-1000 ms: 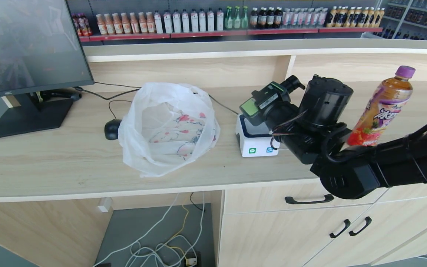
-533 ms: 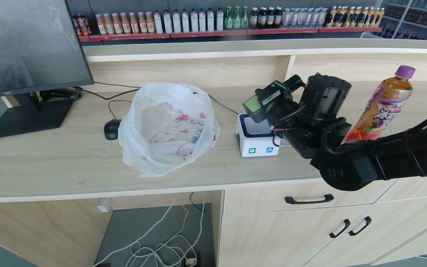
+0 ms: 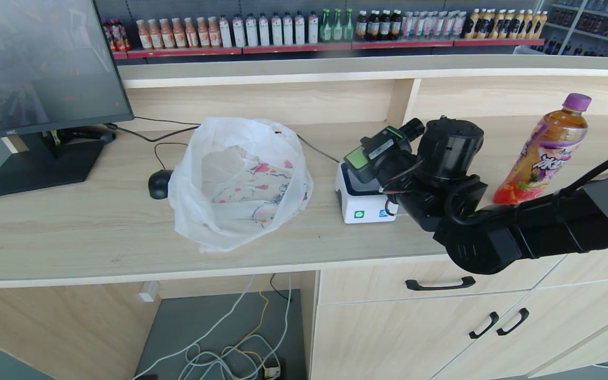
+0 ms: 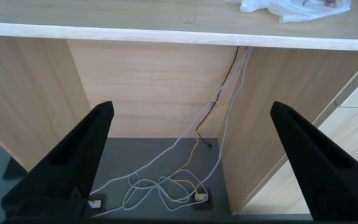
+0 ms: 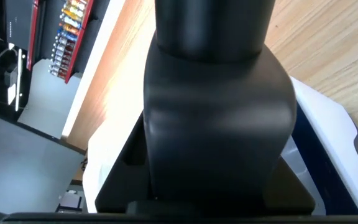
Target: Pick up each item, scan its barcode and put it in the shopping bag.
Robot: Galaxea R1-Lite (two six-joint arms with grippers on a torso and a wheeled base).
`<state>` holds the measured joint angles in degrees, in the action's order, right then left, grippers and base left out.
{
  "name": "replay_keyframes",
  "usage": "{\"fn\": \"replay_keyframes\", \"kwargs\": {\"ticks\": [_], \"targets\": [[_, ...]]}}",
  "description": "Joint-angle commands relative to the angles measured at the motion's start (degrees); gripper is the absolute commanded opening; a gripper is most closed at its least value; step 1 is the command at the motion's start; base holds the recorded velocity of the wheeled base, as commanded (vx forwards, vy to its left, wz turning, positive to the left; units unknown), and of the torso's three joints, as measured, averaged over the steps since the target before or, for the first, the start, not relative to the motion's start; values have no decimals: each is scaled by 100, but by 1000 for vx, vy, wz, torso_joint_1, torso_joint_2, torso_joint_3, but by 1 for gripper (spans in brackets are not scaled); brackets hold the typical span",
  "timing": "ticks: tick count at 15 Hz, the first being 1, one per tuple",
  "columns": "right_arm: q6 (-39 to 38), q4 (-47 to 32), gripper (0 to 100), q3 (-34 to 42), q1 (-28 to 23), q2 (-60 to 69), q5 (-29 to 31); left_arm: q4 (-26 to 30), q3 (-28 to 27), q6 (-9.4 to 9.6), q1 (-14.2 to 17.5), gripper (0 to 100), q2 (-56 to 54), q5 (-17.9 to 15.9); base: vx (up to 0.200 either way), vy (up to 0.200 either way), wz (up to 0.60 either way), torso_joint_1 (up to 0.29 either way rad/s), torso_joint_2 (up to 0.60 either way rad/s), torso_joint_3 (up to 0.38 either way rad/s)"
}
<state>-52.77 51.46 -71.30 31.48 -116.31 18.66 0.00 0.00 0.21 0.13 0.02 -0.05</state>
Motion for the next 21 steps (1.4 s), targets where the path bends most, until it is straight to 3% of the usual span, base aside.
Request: {"fn": "replay_keyframes", "kwargs": {"ticks": [1,21], "targets": [[-5,5,0,46,8,-50,50,0,0,6,4,100,-2,5,0,0,0,0,0,0],[-84,49,0,38,69,-41,76,0,0,-3,4,100,-2,5,0,0,0,0,0,0]]}}
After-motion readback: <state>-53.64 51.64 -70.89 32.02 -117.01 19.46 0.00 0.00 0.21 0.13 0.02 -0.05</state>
